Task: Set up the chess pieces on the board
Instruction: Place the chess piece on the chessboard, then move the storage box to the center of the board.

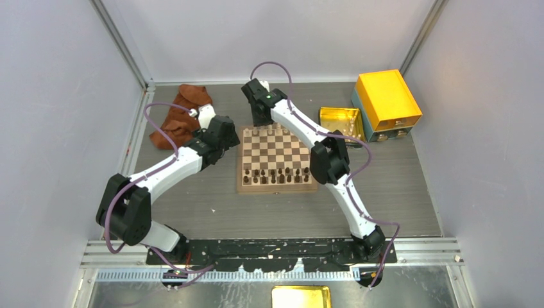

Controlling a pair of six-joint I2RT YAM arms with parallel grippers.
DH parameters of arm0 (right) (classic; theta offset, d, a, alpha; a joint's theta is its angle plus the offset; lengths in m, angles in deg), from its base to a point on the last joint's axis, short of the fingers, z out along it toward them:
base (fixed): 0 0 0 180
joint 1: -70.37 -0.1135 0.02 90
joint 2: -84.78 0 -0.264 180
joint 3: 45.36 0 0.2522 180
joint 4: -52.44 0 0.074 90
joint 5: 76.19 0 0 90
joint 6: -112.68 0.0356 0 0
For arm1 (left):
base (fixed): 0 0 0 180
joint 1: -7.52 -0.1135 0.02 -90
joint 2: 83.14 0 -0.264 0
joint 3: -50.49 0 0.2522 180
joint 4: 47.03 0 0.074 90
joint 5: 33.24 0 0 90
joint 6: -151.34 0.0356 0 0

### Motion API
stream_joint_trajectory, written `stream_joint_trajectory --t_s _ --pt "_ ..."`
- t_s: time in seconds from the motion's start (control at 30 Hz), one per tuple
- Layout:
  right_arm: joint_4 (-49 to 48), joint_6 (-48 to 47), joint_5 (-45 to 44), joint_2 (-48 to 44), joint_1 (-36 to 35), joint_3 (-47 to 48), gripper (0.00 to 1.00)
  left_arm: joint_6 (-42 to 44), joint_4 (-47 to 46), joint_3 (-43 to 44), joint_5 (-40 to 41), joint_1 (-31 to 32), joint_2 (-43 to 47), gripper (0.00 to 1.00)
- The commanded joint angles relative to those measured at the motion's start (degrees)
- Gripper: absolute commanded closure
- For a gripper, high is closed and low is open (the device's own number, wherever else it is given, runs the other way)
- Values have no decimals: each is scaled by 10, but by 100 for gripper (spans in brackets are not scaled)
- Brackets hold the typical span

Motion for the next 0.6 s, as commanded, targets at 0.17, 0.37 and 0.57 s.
stream_joint_trajectory --t_s 0.17,0.37,0.57 --pt "-43 -24 -30 -124 -11 -38 68 -3 -20 15 17 -3 8 15" --pt "-114 -28 -89 -258 4 -170 66 9 -19 29 3 -3 13 6" --pt "-152 -15 -107 -366 57 -285 51 24 -26 57 -28 9 0 0"
